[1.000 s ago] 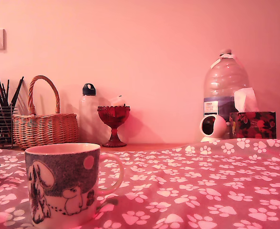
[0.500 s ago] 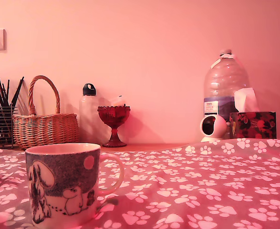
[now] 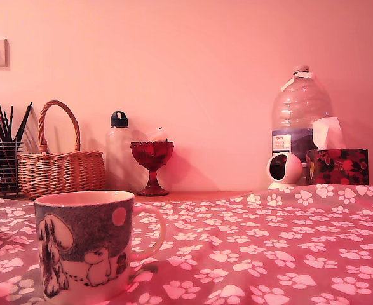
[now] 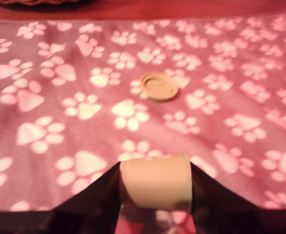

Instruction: Pick the coffee capsule and then drop it inside the coffee cup in front of you

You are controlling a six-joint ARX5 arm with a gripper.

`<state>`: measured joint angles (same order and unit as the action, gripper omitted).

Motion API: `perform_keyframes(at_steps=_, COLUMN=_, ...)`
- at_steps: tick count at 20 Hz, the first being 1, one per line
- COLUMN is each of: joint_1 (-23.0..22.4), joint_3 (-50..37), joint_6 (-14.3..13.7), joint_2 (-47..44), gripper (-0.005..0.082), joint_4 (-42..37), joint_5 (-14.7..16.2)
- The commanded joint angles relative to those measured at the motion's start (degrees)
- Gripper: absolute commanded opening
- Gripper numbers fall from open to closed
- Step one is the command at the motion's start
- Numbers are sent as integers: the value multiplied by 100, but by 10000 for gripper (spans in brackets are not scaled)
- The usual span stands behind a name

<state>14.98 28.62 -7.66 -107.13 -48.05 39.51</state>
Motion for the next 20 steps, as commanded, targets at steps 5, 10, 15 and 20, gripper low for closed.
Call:
perform_keyframes(at_steps=5, joint_1=-15, joint_3=0, joint_6=192, joint_2=417, gripper=230, joint_4=-35, joint_5=284)
perform_keyframes(at_steps=10, joint_1=-33, joint_3=0, joint_6=1150, joint_2=914, gripper=230, joint_4=90, joint_5=461)
perform_keyframes(at_steps=15, joint_1=-55, joint_3=0, joint_6=1517, joint_2=1679, gripper=230, joint_4=686, joint_5=514)
perform_keyframes(at_steps=20, joint_1=-105, joint_3=0, joint_6=1537, joint_2=2516, gripper=230, joint_4=1679, joint_5=511)
